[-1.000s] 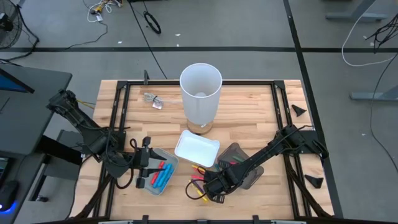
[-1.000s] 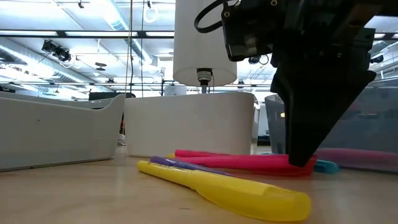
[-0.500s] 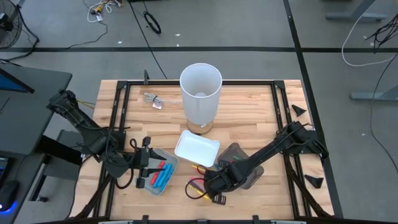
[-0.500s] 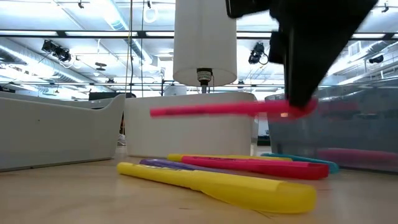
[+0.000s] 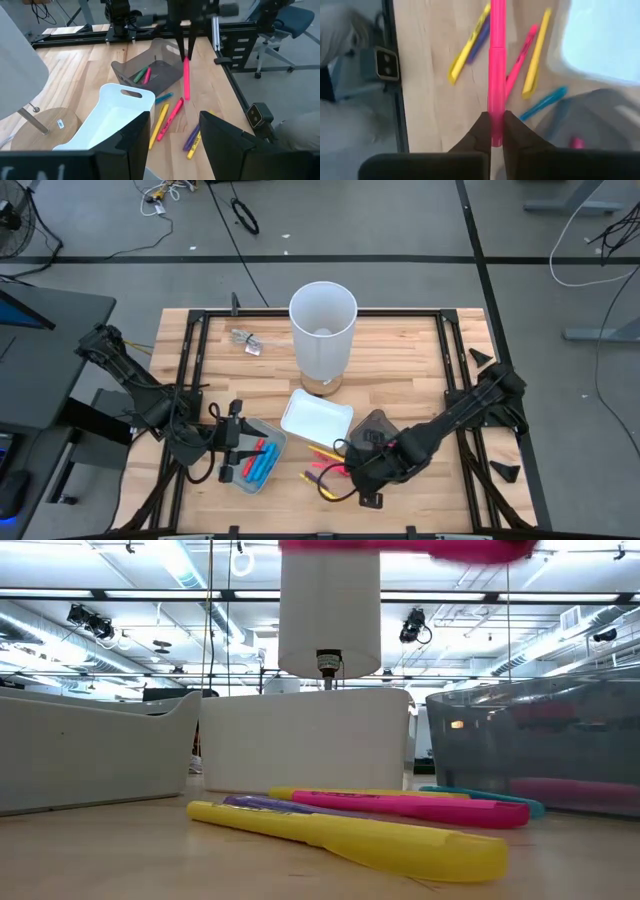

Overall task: Pick & Place Markers
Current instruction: Put the bottom pink marker pen in the white bin

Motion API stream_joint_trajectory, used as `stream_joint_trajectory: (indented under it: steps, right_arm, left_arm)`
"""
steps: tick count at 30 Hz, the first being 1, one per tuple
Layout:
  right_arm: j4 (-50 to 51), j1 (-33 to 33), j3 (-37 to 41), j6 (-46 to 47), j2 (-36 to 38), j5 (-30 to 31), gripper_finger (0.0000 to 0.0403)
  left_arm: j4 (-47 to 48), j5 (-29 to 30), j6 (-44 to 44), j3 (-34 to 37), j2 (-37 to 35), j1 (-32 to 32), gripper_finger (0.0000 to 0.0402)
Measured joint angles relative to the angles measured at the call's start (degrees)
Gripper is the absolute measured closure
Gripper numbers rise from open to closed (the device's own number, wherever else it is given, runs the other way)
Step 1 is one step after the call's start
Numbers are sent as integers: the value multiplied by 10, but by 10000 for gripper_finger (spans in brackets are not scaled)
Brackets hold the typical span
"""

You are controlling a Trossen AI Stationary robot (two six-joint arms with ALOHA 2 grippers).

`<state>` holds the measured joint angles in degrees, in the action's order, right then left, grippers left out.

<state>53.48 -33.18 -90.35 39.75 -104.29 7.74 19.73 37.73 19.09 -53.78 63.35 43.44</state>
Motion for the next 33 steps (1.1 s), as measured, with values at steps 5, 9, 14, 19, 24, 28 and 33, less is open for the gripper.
stream_joint_trajectory:
  steps: [5,9,14,19,24,28,33]
  right_arm:
    - [-21,-10,0,-14,27,104,388]
    - [-60,-14,0,-35,32,185,388]
    - [-103,-14,0,-65,32,221,388]
    - [-142,-14,0,-101,35,228,388]
    - [-202,-14,0,-147,41,231,388]
    - [-261,-12,0,-198,46,233,388]
    - [-323,-4,0,-260,46,233,388]
  left_arm:
    - [-24,16,12,0,0,0,225]
    - [-57,26,8,0,1,0,225]
    - [-79,32,-2,0,4,-3,225]
    - [-99,37,-27,0,4,-3,225]
    - [-137,42,-63,0,4,-3,225]
    - [-168,38,-84,0,4,-12,225]
    - [-192,5,-90,0,5,-34,225]
